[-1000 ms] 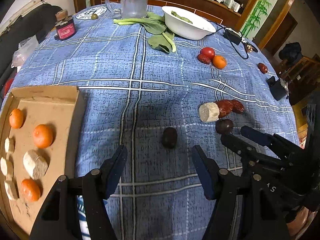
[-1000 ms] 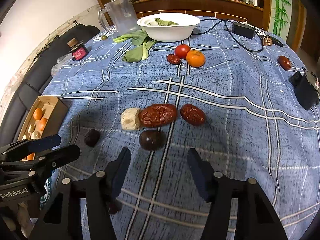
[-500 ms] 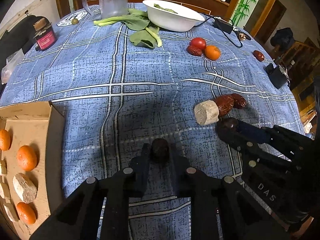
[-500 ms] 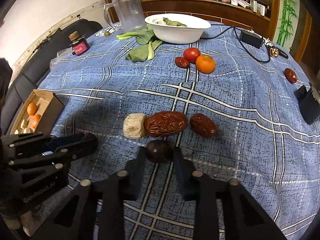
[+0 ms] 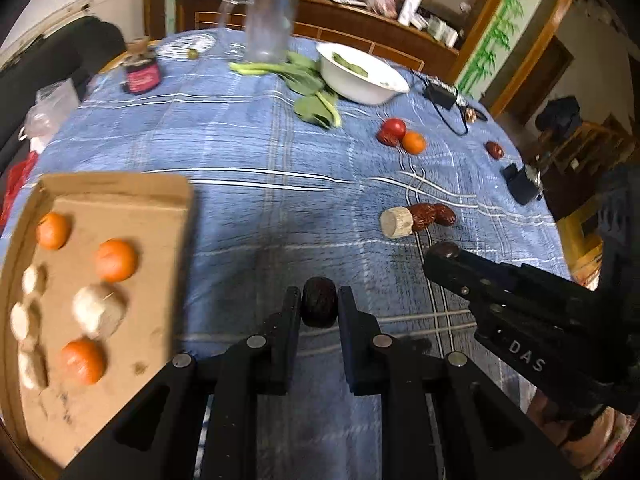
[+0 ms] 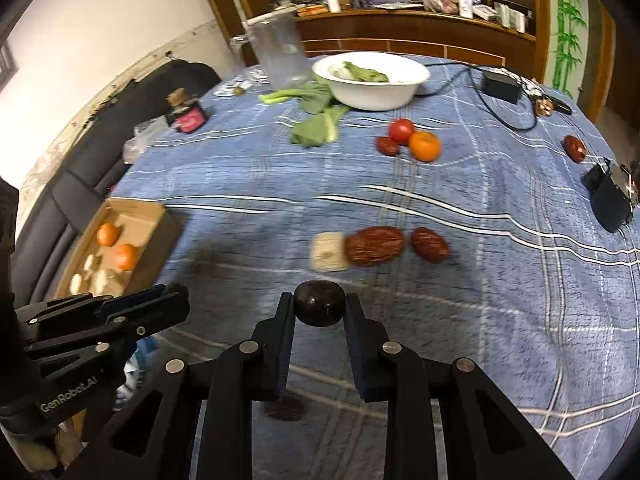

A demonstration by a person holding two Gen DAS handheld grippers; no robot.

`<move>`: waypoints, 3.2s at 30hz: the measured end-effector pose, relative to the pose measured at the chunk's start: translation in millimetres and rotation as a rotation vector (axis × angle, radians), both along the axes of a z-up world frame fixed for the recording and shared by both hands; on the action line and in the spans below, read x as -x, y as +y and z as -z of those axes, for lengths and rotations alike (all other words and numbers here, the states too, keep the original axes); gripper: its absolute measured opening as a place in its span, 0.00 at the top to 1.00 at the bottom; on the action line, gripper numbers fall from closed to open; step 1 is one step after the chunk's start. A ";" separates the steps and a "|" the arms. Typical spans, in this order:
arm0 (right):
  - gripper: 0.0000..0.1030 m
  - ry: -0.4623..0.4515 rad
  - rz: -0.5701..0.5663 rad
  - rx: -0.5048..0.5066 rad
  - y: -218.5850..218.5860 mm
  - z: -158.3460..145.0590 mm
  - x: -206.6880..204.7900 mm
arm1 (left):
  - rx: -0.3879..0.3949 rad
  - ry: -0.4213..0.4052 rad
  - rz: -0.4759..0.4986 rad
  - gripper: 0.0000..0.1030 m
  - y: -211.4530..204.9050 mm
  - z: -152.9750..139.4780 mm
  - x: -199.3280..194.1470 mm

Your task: Organize fruits

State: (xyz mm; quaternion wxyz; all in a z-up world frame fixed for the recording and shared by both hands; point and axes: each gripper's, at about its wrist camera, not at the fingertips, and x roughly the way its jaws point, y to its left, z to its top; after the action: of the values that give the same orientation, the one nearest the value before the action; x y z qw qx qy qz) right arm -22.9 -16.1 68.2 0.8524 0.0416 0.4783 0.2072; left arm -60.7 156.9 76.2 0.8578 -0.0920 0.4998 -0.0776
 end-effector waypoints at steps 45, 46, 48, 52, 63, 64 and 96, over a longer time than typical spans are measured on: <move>0.72 0.061 -0.321 0.111 243.0 27.7 78.9 | -0.096 0.114 -0.156 0.83 183.7 42.8 101.2; 0.72 0.060 -0.319 0.114 243.4 28.2 78.9 | -0.096 0.113 -0.155 0.83 183.8 42.8 100.9; 0.72 0.060 -0.314 0.117 243.2 28.9 79.5 | -0.092 0.112 -0.153 0.81 183.9 42.6 100.2; 0.72 0.074 -0.305 0.113 242.5 30.3 77.1 | -0.082 0.115 -0.144 0.71 184.2 41.8 101.0; 0.54 0.016 -0.244 0.007 215.8 -8.1 79.9 | -0.043 0.048 -0.213 0.55 203.1 3.0 107.3; 0.53 0.003 -0.225 -0.004 208.9 -13.6 79.6 | -0.043 0.039 -0.226 0.54 205.7 -1.4 107.1; 0.40 0.054 0.138 -0.045 32.1 -6.3 83.5 | -0.339 -0.066 0.088 0.40 27.6 -41.1 85.0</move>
State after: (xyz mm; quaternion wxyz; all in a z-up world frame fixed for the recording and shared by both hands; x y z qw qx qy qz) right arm -106.4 16.0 74.5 0.8502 0.0990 0.4924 0.1575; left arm -145.7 184.5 117.3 0.8726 0.0785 0.4809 -0.0329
